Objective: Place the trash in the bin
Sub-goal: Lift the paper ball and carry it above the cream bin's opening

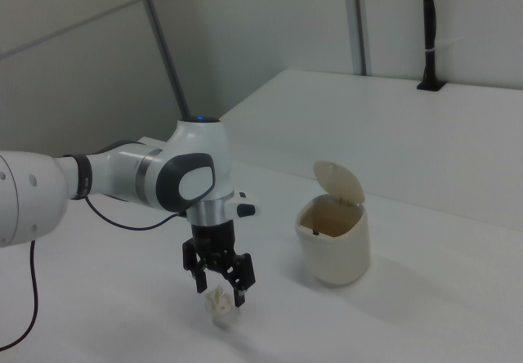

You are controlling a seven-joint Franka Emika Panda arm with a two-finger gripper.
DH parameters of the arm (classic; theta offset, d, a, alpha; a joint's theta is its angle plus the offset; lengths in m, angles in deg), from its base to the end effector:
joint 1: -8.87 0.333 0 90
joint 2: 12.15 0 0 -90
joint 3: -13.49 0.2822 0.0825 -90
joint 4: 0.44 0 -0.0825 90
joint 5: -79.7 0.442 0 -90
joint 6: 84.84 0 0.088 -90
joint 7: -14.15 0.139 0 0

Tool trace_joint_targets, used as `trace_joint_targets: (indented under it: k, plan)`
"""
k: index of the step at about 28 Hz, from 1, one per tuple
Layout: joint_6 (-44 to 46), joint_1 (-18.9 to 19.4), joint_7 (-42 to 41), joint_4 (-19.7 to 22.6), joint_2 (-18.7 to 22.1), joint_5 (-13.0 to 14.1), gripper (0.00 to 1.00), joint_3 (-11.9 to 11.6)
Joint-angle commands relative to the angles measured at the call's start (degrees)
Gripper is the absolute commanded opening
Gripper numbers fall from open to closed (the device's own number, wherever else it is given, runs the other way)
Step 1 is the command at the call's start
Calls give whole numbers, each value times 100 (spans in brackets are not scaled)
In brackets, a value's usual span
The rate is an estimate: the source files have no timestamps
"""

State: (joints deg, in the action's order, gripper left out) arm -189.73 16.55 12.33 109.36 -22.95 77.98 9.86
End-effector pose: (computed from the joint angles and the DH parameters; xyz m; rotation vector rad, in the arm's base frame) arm 0.6022 0.0394 0.2834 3.0629 0.1742 -0.4215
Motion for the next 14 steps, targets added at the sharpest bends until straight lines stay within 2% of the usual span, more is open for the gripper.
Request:
trace_joint_targets:
  k: [1, 7, 14]
  plan:
    - [-164, 94, -372, 59, -132, -92, 100, 73]
    - [-242, 146, -372, -151, -457, -101, 100, 231]
    - [-471, 269, -346, -257, -687, -109, 100, 240]
